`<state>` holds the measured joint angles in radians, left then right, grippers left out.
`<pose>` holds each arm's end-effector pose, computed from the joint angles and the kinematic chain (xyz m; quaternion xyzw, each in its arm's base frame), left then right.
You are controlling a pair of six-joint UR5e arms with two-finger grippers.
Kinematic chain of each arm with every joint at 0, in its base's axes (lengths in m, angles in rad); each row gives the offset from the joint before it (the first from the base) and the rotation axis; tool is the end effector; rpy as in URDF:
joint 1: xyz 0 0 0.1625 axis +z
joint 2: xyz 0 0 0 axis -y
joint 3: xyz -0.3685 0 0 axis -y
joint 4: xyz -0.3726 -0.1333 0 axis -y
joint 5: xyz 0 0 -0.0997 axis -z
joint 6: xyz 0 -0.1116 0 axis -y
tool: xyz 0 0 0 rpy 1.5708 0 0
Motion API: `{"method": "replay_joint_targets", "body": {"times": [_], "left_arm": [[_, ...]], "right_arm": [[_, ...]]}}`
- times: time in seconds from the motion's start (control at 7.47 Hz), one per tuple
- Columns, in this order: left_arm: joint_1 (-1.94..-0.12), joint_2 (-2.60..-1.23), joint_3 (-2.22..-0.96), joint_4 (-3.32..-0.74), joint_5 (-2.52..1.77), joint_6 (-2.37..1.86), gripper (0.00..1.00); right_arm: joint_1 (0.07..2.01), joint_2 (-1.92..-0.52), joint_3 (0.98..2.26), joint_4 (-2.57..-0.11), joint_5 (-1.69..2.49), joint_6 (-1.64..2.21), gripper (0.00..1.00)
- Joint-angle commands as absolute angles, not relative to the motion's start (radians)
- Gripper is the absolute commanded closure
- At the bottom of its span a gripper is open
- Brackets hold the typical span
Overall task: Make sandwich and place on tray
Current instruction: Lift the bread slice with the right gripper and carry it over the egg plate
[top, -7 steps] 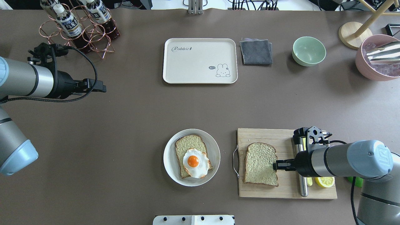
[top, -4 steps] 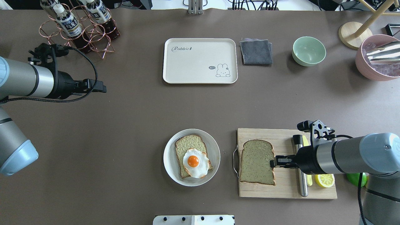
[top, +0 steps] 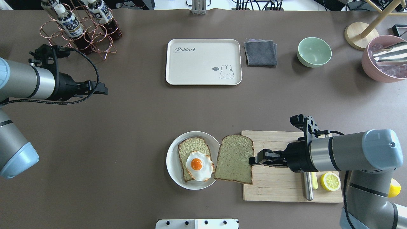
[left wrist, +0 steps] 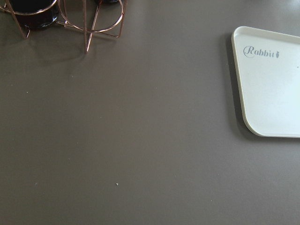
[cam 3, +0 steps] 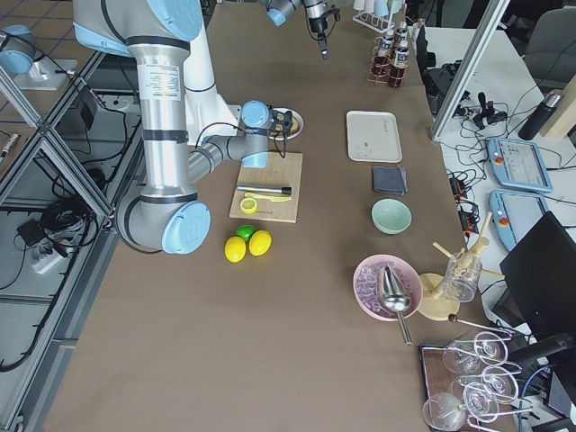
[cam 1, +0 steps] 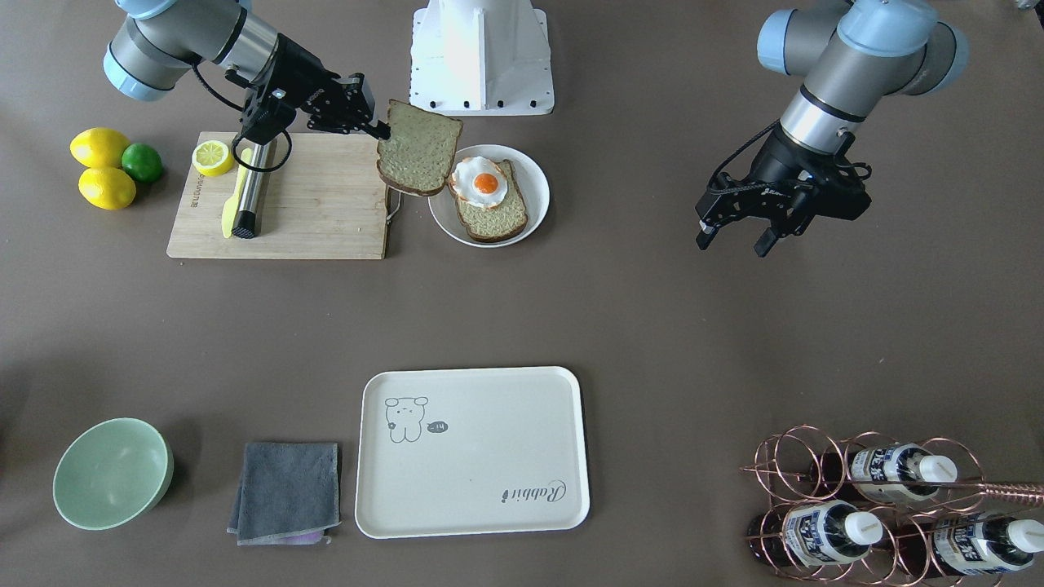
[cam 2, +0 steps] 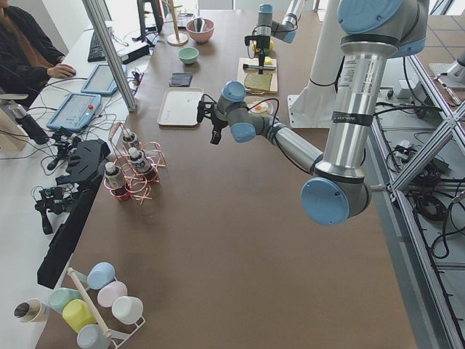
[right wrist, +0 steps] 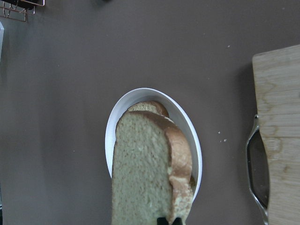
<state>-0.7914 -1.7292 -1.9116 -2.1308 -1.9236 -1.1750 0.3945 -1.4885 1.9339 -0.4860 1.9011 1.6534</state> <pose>0.3019 -0.4403 0.3123 0.1527 0.4970 -0.0800 0.8505 -0.4022 -0.2726 0.2739 -0.0110 -0.6933 0.0575 0.7183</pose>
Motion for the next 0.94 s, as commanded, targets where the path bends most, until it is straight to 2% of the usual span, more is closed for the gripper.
{"method": "replay_joint_targets", "body": {"times": [0.0, 0.8], "left_arm": [[-0.79, -1.727, -1.911, -2.132, -1.922, -1.175, 0.02], [-0.79, -1.73, -1.887, -2.134, -1.922, -1.174, 0.02]], "right_arm": [[0.295, -1.408, 1.882, -0.485, 1.806, 1.657, 1.0], [0.321, -1.338, 1.815, -0.557, 1.799, 1.432, 1.0]]}}
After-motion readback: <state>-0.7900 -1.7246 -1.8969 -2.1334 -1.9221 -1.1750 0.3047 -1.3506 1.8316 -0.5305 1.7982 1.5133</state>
